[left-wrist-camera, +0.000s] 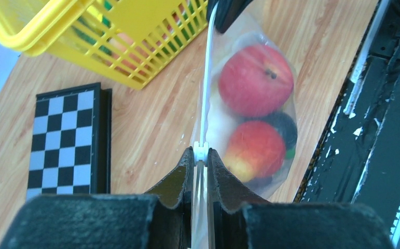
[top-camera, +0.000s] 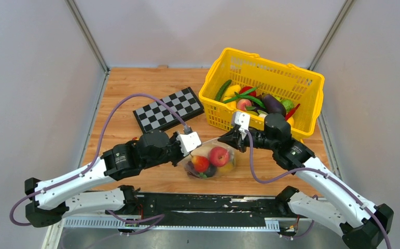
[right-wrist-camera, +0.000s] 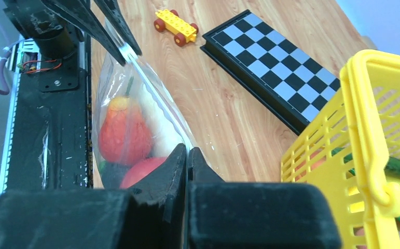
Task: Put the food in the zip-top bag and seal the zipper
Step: Zip the zipper food storage bag at the center of the board, then pick up the zipper food storage bag at the center of the board, then place the zipper food storage bag at the center of the board.
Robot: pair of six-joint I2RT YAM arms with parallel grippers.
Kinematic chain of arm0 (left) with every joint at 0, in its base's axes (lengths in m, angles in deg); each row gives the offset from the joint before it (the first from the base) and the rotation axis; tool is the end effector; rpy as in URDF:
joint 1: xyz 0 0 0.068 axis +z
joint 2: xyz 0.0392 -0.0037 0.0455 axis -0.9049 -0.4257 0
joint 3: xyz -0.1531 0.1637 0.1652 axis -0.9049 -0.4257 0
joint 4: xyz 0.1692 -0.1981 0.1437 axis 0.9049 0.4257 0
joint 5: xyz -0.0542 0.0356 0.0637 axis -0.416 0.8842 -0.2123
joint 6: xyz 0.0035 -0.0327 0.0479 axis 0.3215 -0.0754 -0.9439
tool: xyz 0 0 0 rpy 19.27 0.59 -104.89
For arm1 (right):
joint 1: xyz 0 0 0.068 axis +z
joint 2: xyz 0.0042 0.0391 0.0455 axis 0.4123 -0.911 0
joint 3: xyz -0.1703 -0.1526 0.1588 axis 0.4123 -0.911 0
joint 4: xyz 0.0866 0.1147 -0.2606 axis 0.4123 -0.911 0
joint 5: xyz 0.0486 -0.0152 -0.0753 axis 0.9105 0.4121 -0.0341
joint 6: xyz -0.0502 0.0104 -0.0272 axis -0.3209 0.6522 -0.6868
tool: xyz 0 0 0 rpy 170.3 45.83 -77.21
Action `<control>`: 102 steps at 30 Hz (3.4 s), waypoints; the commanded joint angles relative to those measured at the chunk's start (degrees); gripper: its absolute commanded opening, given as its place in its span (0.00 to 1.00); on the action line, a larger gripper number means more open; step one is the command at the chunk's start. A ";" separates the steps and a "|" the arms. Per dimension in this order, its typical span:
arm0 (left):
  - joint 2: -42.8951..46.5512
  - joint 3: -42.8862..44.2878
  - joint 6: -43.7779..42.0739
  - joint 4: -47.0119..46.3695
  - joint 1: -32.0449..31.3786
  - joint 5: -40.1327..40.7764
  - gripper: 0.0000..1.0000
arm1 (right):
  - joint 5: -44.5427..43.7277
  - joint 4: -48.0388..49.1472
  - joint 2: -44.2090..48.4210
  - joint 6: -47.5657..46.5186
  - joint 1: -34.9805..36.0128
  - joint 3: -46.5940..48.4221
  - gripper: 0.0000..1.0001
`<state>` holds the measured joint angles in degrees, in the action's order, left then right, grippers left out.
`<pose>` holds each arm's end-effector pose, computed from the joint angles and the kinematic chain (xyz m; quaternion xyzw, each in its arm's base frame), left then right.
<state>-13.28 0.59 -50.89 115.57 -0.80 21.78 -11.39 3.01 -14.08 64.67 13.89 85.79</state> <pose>0.0997 -0.2081 0.3577 0.4886 0.6920 -0.2063 0.4897 0.1715 0.1656 0.3267 -0.5236 0.5890 0.3357 0.5160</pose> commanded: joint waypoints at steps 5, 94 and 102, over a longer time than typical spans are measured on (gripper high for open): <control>4.73 -0.03 2.20 6.38 0.06 6.77 0.00 | -6.03 3.99 2.06 1.76 -0.58 -0.69 0.00; 23.21 -7.29 12.54 -5.61 0.11 32.01 1.00 | 2.68 -6.22 -23.57 -8.22 5.72 21.09 0.03; 25.37 -8.15 13.90 -5.60 0.08 36.62 1.00 | 7.21 2.05 -19.77 1.46 13.80 5.98 0.32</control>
<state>12.54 -7.50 -38.94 112.20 -0.76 55.16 -9.16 -1.10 -38.08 60.82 26.15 94.31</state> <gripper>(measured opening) 0.998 0.267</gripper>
